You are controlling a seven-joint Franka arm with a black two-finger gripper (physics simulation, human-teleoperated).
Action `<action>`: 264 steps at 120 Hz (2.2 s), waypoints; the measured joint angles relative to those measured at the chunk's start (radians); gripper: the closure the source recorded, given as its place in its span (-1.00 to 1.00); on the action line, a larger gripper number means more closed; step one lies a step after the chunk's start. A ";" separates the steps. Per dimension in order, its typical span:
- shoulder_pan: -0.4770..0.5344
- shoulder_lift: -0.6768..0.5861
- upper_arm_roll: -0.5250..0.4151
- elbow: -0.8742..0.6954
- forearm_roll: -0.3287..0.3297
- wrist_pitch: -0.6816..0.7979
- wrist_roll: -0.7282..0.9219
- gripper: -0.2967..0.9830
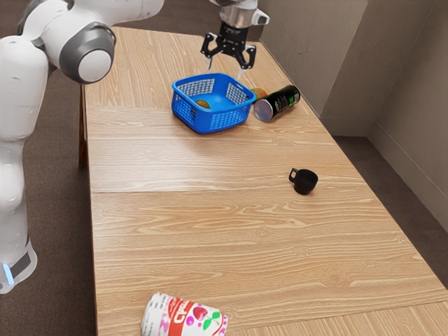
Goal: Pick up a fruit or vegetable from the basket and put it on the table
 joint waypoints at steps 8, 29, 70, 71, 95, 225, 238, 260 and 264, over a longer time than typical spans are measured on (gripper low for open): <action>-0.010 0.002 0.000 0.002 -0.001 0.003 -0.010 -0.54; -0.023 0.081 -0.044 0.060 -0.005 0.022 -0.029 -0.54; 0.104 0.098 -0.050 0.091 -0.015 0.033 -0.042 -0.54; 0.110 0.098 -0.050 0.091 -0.016 0.034 -0.042 -0.54; 0.152 0.127 -0.050 0.085 -0.047 0.051 -0.031 -0.54; 0.230 0.277 -0.051 0.097 -0.175 0.146 0.053 -0.54; 0.246 0.277 -0.051 0.096 -0.181 0.146 0.059 -0.54; 0.236 0.275 -0.052 0.086 -0.177 0.154 0.067 -0.54; 0.236 0.272 -0.060 0.078 -0.174 0.158 0.067 -0.54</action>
